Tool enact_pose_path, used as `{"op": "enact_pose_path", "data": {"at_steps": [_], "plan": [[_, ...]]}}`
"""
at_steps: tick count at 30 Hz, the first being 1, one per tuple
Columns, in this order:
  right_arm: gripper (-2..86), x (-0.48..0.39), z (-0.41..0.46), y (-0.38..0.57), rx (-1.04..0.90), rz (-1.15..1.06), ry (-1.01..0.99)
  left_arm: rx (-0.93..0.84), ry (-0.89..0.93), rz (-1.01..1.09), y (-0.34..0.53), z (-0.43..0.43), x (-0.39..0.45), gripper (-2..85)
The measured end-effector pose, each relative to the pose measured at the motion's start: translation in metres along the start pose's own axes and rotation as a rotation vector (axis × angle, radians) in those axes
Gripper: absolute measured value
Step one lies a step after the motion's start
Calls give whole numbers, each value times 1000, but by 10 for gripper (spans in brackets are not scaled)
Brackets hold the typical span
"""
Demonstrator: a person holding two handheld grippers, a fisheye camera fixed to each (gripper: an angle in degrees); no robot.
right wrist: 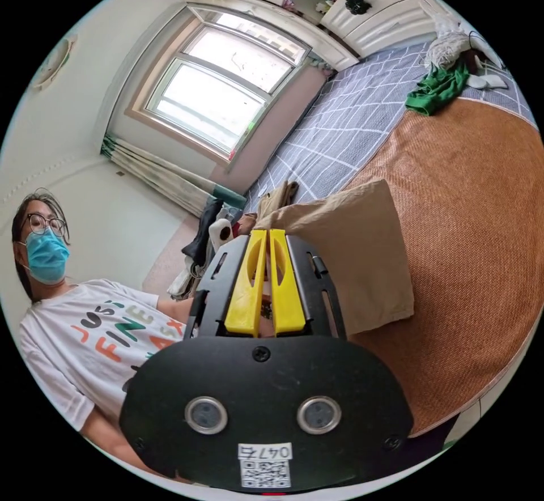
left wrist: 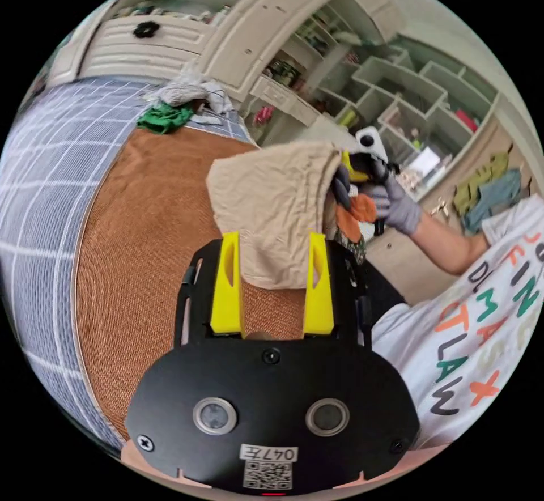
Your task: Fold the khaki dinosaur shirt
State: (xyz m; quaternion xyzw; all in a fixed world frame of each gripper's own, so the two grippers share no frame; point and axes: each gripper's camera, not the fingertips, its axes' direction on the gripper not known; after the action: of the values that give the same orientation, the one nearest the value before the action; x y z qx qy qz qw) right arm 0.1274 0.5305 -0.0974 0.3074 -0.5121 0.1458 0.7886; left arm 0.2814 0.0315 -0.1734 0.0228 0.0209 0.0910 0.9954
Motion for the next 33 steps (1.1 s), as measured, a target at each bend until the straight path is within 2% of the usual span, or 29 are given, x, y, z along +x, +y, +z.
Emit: {"op": "enact_pose_path", "data": {"at_steps": [3,9,13,16,21,28,30,33], "plan": [[-10,13,-25,4,11,-28,33,-13,-155,88,2,-7,25,179],[-10,45,-74,8,37,-37,98,61,-70,101,5,-58,31,185],[-11,68,-96,8,68,-33,64,27,-167,154,4,-68,36,174],[-11,82,-111,4,72,-36,82,47,-212,185,7,-86,28,136],[-10,106,-136,-2,71,-35,80,124,-230,198,18,-134,-7,8],[-8,140,-172,-19,54,-18,103,234,-165,113,24,-214,-84,-9],[-4,147,-180,-26,21,-15,158,328,-111,43,25,-259,-125,-10],[30,152,-190,-38,-48,-18,358,394,-78,15,21,-314,-169,-10]]}}
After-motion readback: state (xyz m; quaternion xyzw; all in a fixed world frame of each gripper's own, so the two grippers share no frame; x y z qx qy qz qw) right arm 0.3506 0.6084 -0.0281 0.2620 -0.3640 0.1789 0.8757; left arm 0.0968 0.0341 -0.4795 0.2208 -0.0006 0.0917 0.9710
